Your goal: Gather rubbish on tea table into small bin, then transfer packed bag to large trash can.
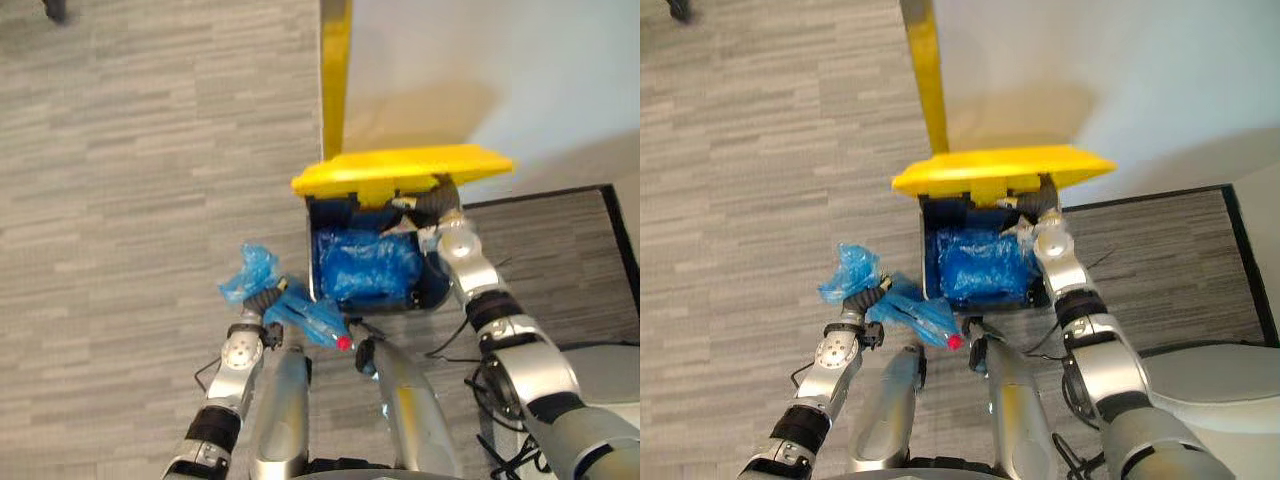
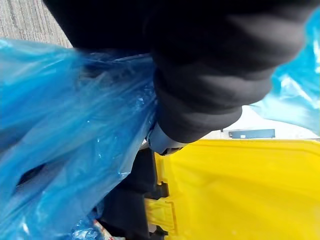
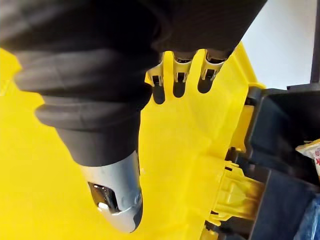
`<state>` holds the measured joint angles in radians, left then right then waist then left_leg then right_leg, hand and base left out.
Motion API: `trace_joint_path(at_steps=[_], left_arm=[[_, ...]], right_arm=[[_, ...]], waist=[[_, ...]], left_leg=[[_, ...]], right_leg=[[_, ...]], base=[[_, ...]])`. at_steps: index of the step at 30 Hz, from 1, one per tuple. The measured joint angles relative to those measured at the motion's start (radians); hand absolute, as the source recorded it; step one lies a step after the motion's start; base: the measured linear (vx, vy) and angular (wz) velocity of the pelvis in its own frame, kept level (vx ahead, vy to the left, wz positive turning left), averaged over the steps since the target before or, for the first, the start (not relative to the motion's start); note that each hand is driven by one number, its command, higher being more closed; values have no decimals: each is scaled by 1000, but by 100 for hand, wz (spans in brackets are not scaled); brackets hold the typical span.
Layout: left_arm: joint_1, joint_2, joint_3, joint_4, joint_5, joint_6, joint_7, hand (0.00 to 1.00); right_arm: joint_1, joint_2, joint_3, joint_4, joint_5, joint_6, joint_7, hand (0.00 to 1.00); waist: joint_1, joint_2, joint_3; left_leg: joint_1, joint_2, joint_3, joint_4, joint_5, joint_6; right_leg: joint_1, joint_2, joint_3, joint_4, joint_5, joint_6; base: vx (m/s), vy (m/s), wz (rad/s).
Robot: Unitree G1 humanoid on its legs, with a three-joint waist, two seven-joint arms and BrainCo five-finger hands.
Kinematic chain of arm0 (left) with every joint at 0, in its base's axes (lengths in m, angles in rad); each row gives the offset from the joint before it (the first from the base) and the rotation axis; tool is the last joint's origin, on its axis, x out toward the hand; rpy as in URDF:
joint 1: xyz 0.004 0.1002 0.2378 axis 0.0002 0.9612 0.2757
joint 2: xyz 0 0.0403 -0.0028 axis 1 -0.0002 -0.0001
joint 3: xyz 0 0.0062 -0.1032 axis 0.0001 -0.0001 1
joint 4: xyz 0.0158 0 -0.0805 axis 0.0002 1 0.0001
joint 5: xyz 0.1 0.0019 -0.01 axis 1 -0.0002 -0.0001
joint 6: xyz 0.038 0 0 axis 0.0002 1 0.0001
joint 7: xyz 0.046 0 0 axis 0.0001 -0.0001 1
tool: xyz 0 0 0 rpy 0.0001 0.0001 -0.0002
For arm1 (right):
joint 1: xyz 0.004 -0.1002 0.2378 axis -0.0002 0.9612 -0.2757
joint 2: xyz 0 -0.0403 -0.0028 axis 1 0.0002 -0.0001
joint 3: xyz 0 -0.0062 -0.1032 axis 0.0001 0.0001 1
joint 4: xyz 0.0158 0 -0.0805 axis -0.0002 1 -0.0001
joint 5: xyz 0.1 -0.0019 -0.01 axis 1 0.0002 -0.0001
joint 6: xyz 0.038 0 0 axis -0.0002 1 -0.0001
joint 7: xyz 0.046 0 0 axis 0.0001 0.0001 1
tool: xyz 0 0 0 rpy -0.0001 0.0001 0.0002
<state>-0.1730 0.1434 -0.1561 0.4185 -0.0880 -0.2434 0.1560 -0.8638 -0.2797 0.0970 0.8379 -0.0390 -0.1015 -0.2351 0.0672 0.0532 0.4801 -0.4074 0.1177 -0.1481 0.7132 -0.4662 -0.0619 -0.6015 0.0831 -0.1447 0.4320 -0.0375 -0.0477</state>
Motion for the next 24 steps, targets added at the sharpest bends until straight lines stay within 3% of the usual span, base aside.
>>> trace_joint_path(at_steps=[1, 4, 14, 18, 21, 24], left_arm=[[6, 1, -20, -32, -10, -1, 1, 100], [12, 13, -65, -122, -28, -8, 2, 100], [-71, 27, -300, -418, -39, -53, -23, 100], [-163, 26, -342, -438, -36, -58, -16, 100], [-218, 18, -353, -430, -26, -60, 15, 100], [-298, -15, -344, -252, -4, -72, 43, 100]], right_arm=[[-14, -11, 3, 0, 0, 0, -3, 0], [-66, -15, 41, 0, 0, 1, -3, 0], [-114, -80, 118, -1, -1, 1, 2, 0], [-134, -80, 150, -2, -1, 1, 13, 0], [-156, -81, 158, -2, -1, 1, 25, 0], [-173, -102, 157, -27, -1, 1, 29, 0]], waist=[[7, 2, 5], [5, 3, 6], [0, 11, 23], [-6, 11, 23], [-28, 12, 24], [-34, 12, 25]], left_leg=[[-6, 11, -7, 5, 15, -40], [-22, 22, -62, -1, 26, -58], [22, 36, -29, -12, 36, -67], [20, 29, -15, -13, 37, -66], [15, 22, -15, -16, 39, -63], [-10, 19, -10, -17, 41, -59]], right_leg=[[25, -3, 31, -17, -6, 20], [22, 14, -16, -50, 12, 30], [75, 20, -7, -76, 27, 30], [73, 17, 9, -82, 40, 31], [66, 11, 12, -82, 40, 31], [40, 9, 15, -81, 42, 34]], base=[[-25, -116, 50], [16, -116, 5], [-12, 2, -3], [-27, 30, -10], [0, 0, 0], [0, 0, 0]])
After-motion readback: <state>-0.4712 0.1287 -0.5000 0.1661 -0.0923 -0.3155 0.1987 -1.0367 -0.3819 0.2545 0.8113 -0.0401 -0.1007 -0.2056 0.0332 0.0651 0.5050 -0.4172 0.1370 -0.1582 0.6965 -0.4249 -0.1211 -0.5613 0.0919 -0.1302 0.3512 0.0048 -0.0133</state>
